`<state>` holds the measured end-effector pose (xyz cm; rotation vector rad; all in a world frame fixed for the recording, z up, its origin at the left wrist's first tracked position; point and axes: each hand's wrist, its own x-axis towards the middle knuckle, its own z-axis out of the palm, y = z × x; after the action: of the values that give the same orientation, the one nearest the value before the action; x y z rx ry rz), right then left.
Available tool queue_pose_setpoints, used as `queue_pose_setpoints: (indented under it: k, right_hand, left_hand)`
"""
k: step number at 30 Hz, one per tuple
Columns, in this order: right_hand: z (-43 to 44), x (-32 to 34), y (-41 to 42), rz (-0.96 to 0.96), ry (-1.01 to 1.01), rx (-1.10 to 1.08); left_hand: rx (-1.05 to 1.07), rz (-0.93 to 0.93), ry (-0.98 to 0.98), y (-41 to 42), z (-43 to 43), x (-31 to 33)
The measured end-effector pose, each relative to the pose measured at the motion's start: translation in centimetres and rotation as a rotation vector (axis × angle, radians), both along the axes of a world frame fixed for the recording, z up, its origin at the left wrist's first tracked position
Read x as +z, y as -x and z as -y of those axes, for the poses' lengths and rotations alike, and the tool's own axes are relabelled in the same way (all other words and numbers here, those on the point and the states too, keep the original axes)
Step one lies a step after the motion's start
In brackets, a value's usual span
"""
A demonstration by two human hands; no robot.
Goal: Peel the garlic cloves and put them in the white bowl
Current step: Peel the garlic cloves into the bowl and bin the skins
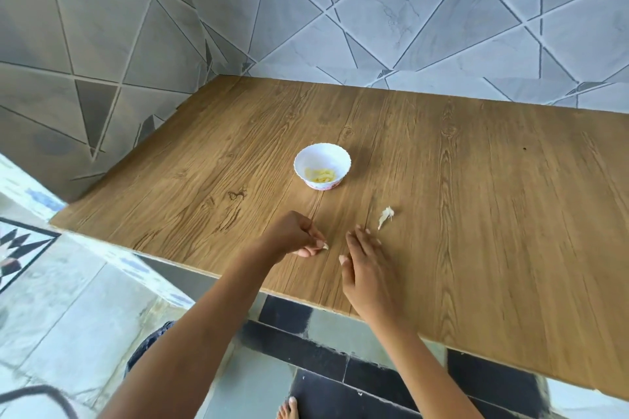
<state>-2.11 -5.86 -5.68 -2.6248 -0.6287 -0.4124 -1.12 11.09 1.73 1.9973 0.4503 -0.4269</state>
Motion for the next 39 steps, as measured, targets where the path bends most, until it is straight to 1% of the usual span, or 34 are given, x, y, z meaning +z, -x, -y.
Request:
queue_pose_setpoints:
  k: [2,5,7,9,11,13,16,19,21,22,23,24,27,28,30,31,32,33,36,37,39]
  right_hand:
    - [0.0,0.2,0.1,-0.025,-0.010,0.009]
    - [0.0,0.2,0.0,-0.025,-0.036,0.024]
    - [0.2,0.2,0.0,-0.047,-0.146,0.051]
    - [0.2,0.6,-0.1,-0.099,-0.257,0.093]
    - [-0.3,1.5,-0.1,-0.216,-0.374,0.127]
    - [-0.9,2.5,-0.5,-0.411,-0.514,0.117]
    - [-1.5,3.4,-1.4,-0.588,-0.661,0.050]
    - [-1.5,4.3,-1.8,-0.731,-0.775,0.058]
    - [-1.6,4.6,-2.1,-0.798,-0.773,0.063]
    - [-1.6,4.5,-2.3,-0.785,-0.729,0.061]
    - [-1.7,4.2,-2.4,-0.717,-0.658,0.055]
    - [-1.8,3.9,-2.6,-0.586,-0.576,0.059]
    - [-2.0,2.5,-2.6,-0.077,-0.410,0.156]
    - [-2.0,2.3,-2.5,0.039,-0.362,0.171]
    - [-2.0,1.9,-2.7,0.158,-0.301,0.163]
    - [-2.2,1.9,-2.7,0.161,-0.303,0.146]
    - [-2.4,2.0,-2.5,0.101,-0.343,0.120]
    - [-2.6,2.5,-2.3,-0.052,-0.425,0.087]
    - [-3.0,4.8,-2.1,-0.821,-0.818,-0.017]
    - [-2.9,5.2,-2.3,-0.994,-0.924,-0.058]
    - [-2.8,5.9,-2.7,-1.186,-1.050,-0.117]
  left_hand:
    - [-0.002,0.026,-0.024,0.0,0.4,-0.1]
    - [-0.037,0.071,-0.136,0.0,0.9,0.0]
    - [-0.032,0.096,-0.099,0.2,0.7,-0.1]
    - [-0.010,0.106,0.026,0.6,0.1,-0.3]
    - [0.020,0.122,0.174,1.0,-0.3,-0.6]
    - [0.018,0.135,0.255,1.2,-0.4,-0.7]
    - [0.010,0.162,0.312,1.0,-0.6,-0.7]
    - [0.014,0.188,0.338,0.7,-0.9,-0.4]
    - [0.000,0.207,0.330,0.6,-0.9,-0.4]
    - [-0.007,0.219,0.305,0.6,-0.9,-0.4]
    - [-0.014,0.229,0.276,0.5,-0.8,-0.4]
    - [-0.025,0.236,0.255,0.5,-0.8,-0.4]
    - [-0.040,0.220,0.258,0.2,-0.8,-0.3]
    - [-0.037,0.205,0.281,0.2,-0.7,-0.3]
    - [-0.026,0.176,0.345,0.1,-0.9,-0.3]
    - [-0.021,0.161,0.380,0.1,-1.0,-0.4]
    - [-0.014,0.149,0.409,0.1,-1.1,-0.4]
    - [-0.010,0.147,0.426,0.1,-1.2,-0.6]
    - [-0.057,0.227,0.384,-0.1,-1.6,-0.7]
    - [-0.085,0.272,0.354,-0.1,-1.7,-0.7]
    - [-0.141,0.371,0.285,-0.2,-1.9,-0.7]
